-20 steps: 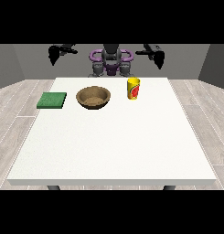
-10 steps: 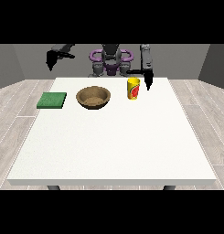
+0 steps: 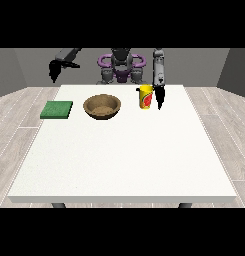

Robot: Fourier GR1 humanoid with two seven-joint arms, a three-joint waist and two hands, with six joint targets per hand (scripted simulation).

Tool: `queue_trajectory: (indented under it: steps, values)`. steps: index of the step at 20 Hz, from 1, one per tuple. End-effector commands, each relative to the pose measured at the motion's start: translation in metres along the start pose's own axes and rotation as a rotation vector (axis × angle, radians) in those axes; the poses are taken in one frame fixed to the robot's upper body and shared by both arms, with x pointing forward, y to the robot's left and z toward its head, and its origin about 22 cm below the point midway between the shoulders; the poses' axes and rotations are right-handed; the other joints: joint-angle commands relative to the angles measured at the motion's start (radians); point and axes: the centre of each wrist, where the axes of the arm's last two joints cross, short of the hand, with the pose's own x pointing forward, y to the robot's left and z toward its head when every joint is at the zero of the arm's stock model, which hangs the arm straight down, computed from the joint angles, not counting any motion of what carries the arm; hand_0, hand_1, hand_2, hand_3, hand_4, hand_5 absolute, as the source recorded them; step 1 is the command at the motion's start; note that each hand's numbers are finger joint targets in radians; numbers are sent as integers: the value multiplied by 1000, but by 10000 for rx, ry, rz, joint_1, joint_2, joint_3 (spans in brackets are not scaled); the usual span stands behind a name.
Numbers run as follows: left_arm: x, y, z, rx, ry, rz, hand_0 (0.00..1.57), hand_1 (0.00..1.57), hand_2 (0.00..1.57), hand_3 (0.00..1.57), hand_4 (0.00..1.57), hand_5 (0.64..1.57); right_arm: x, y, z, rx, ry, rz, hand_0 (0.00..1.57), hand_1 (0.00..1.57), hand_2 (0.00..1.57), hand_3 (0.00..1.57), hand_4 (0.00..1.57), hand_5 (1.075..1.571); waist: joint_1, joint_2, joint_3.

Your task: Pick the cup and pour the ball into the bowl, then pick the bowl and place it on the pad

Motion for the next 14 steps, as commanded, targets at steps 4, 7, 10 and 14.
queue_trajectory:
  steps: [4, 7, 10, 14]
  values:
    - [-14, -7, -10, 99, 188, 83, 0, 0, 0, 0, 0, 1523, -15, 7, 0, 48, 13, 57, 0, 0, 0, 0, 0, 1571, -8, 131, 1]
    - [-15, -19, -18, 166, -365, -115, 0, 0, 0, 0, 0, 1527, 7, 4, -21, 113, -476, 146, 0, 0, 0, 0, 0, 1571, -222, 475, -2]
    - [-13, -5, -16, -170, -722, -2061, 1018, 1018, 1101, 888, 1467, 776, -4, -13, -9, 244, -388, 240, 0, 0, 0, 0, 0, 1570, -340, 508, 8]
    - [-27, -25, 15, 53, -546, -3217, 1317, 1317, 1571, 1571, 1455, 1245, 7, -17, -13, 124, -295, 426, 0, 0, 0, 0, 0, 1570, -529, 467, 2]
